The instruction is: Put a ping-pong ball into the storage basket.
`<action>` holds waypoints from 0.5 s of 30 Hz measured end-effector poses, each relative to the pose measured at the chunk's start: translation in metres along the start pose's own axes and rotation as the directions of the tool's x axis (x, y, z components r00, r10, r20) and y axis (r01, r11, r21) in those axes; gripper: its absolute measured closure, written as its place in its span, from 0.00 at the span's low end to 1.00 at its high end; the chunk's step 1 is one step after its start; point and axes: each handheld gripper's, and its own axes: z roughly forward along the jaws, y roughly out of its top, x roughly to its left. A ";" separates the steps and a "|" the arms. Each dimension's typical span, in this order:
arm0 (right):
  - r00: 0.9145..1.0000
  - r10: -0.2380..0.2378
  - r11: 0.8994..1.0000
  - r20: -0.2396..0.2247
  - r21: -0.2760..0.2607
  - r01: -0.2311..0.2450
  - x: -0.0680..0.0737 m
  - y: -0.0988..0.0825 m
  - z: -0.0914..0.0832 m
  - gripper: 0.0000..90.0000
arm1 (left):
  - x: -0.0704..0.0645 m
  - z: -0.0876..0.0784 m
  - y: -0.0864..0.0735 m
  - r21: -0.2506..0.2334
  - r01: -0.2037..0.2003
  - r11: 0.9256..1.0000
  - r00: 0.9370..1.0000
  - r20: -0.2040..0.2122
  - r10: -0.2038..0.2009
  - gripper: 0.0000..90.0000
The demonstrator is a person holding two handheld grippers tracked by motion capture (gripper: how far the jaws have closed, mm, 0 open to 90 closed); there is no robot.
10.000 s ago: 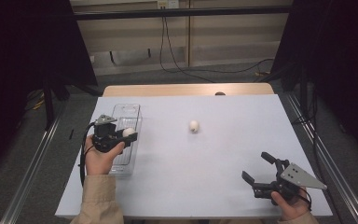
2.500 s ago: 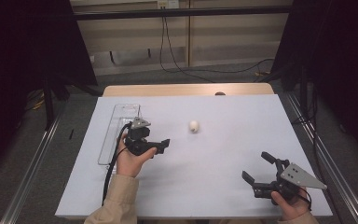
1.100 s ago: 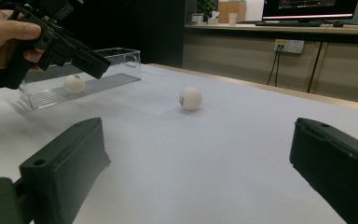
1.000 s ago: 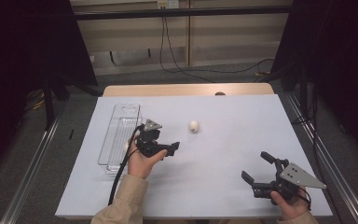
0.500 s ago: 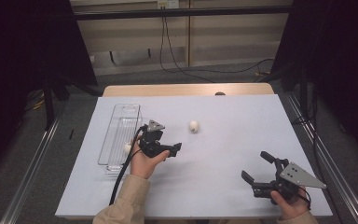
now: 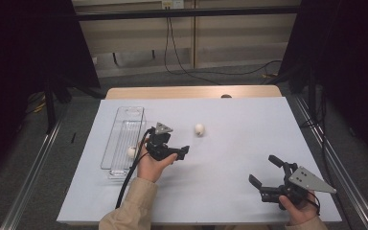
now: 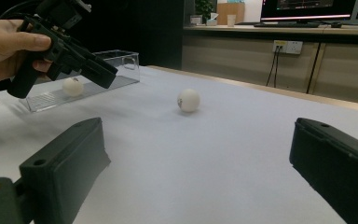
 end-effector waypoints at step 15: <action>1.000 0.000 1.000 -0.001 -0.003 0.000 0.000 0.000 0.000 0.03 | -0.004 0.010 0.003 0.008 -0.014 1.000 1.000 -0.007 0.014 0.13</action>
